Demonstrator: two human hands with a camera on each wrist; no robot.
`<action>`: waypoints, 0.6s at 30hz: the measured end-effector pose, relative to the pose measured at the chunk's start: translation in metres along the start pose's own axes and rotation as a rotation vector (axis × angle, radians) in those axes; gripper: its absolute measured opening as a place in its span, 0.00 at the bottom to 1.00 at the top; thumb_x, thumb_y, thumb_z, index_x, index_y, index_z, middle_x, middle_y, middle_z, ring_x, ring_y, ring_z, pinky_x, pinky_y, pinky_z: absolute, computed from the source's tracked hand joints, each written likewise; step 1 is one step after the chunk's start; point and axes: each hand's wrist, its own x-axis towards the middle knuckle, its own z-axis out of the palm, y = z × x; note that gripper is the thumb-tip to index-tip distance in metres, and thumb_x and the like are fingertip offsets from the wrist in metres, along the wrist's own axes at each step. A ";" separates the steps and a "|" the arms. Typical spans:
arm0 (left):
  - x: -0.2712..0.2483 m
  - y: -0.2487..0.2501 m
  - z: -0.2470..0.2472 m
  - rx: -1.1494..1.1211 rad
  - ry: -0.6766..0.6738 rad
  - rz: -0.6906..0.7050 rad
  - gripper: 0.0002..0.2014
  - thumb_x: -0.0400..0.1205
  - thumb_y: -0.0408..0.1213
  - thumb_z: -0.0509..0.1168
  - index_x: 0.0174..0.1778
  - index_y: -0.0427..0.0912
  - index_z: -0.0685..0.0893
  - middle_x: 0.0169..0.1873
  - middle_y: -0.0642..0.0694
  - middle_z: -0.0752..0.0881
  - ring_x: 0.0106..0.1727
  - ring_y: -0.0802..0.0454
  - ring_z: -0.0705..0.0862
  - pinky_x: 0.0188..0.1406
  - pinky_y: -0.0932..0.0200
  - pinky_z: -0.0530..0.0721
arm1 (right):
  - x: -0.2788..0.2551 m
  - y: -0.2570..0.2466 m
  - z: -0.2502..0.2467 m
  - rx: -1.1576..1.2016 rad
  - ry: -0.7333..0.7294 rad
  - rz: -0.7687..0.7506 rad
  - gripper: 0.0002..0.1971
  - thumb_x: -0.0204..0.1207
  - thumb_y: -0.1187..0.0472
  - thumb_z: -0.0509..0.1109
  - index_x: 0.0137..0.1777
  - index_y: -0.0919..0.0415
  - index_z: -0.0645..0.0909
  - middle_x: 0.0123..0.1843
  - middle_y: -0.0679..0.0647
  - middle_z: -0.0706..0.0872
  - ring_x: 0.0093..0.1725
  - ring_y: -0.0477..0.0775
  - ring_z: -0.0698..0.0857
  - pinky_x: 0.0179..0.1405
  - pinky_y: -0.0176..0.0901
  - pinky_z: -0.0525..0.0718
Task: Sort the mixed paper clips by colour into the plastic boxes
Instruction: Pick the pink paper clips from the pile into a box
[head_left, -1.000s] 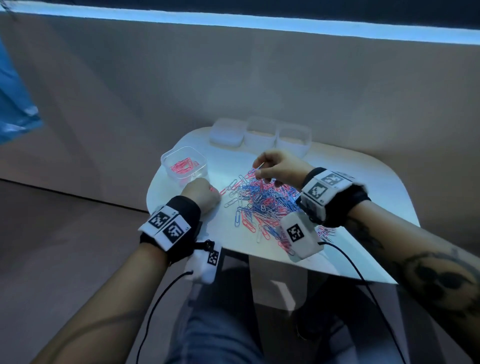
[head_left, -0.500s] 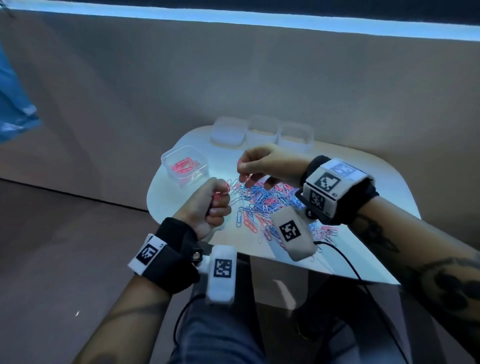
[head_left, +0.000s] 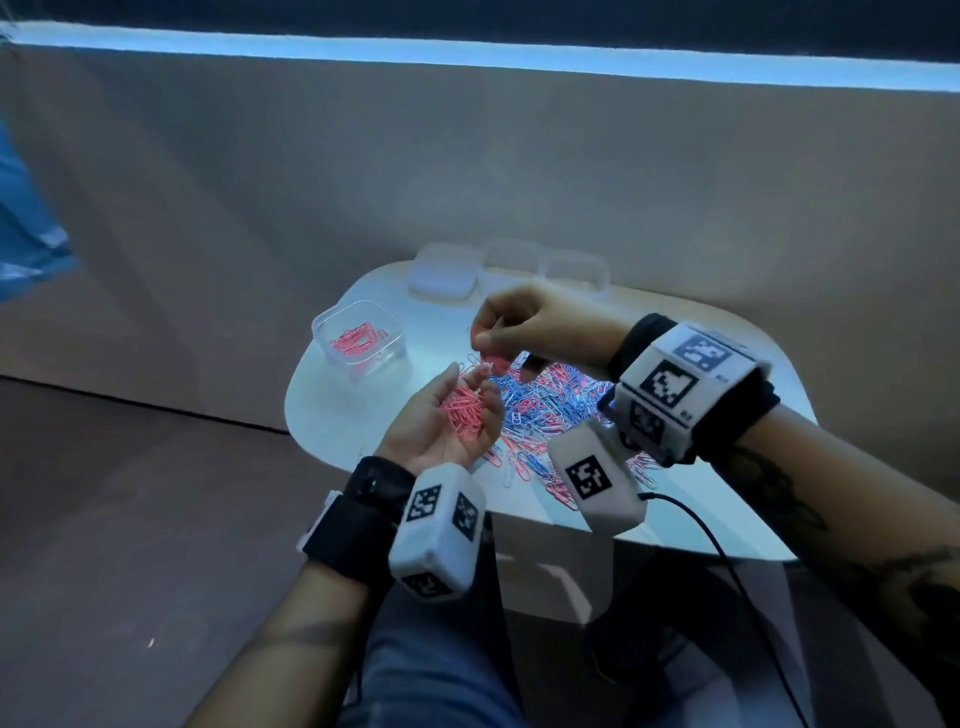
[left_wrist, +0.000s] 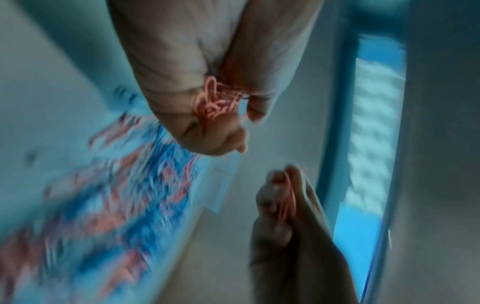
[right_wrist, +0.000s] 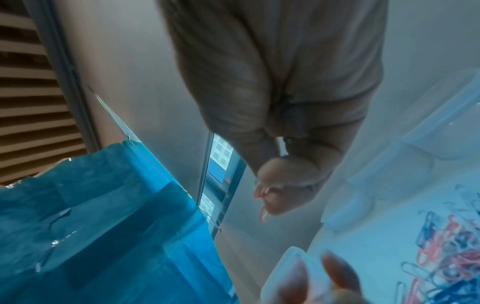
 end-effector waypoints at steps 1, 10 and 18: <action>0.001 -0.002 0.000 -0.034 -0.011 0.003 0.10 0.73 0.37 0.68 0.35 0.32 0.86 0.30 0.40 0.85 0.28 0.49 0.86 0.24 0.59 0.86 | 0.001 -0.002 0.005 -0.111 -0.019 -0.005 0.10 0.78 0.70 0.64 0.37 0.58 0.76 0.31 0.53 0.78 0.31 0.50 0.78 0.25 0.31 0.80; 0.006 -0.014 0.014 -0.144 0.009 0.145 0.15 0.77 0.32 0.57 0.41 0.23 0.85 0.38 0.31 0.87 0.34 0.39 0.89 0.34 0.47 0.89 | 0.004 -0.008 0.013 -0.630 0.019 -0.081 0.08 0.74 0.60 0.71 0.51 0.60 0.87 0.50 0.55 0.89 0.42 0.46 0.80 0.37 0.37 0.75; -0.005 0.012 -0.019 -0.201 -0.083 -0.006 0.16 0.53 0.19 0.81 0.26 0.35 0.80 0.21 0.45 0.80 0.19 0.51 0.81 0.10 0.64 0.78 | 0.021 0.009 -0.016 -0.490 0.291 -0.040 0.10 0.78 0.65 0.66 0.56 0.64 0.86 0.55 0.56 0.88 0.51 0.51 0.84 0.40 0.23 0.70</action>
